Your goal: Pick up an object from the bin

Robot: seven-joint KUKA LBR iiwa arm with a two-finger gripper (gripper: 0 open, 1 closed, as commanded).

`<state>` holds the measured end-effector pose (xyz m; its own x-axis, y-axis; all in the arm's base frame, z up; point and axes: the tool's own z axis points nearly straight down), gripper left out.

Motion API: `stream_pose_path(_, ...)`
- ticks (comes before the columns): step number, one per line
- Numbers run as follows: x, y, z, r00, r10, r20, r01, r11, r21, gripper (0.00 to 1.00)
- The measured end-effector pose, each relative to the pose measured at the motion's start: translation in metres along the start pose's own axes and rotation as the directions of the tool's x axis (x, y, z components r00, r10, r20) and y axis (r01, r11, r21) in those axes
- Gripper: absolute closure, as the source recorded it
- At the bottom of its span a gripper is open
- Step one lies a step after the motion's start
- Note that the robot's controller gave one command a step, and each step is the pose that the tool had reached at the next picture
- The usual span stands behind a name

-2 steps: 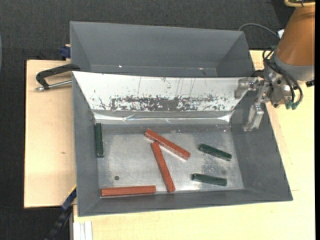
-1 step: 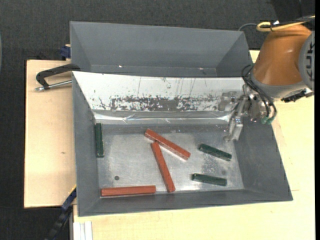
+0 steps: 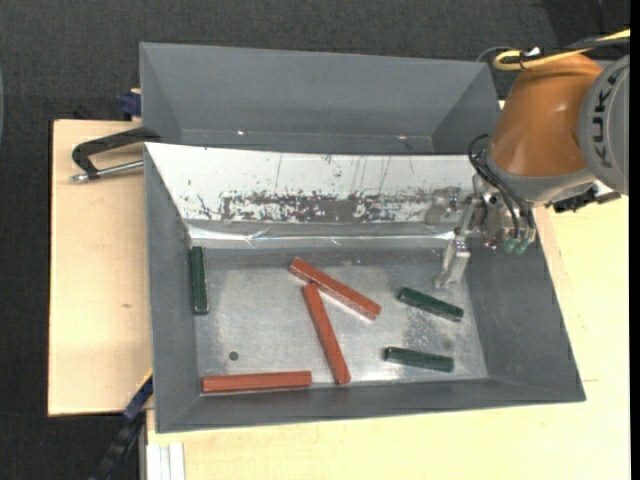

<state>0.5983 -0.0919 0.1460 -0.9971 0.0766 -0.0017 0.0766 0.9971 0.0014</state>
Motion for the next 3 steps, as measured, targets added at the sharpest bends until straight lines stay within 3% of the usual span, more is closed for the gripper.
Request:
stream_pose_path(1, 0.039, -0.003, -0.003, 0.999, -0.034, -0.003, 0.034, 0.999, 0.0, 0.0)
stream_pose_path(2, 0.034, 0.008, 0.073, 0.985, 0.171, 0.002, -0.171, 0.985, 0.0, 0.0)
stream_pose_path(3, 0.052, 0.011, 0.075, 0.998, 0.061, -0.001, -0.061, 0.998, 0.001, 1.0)
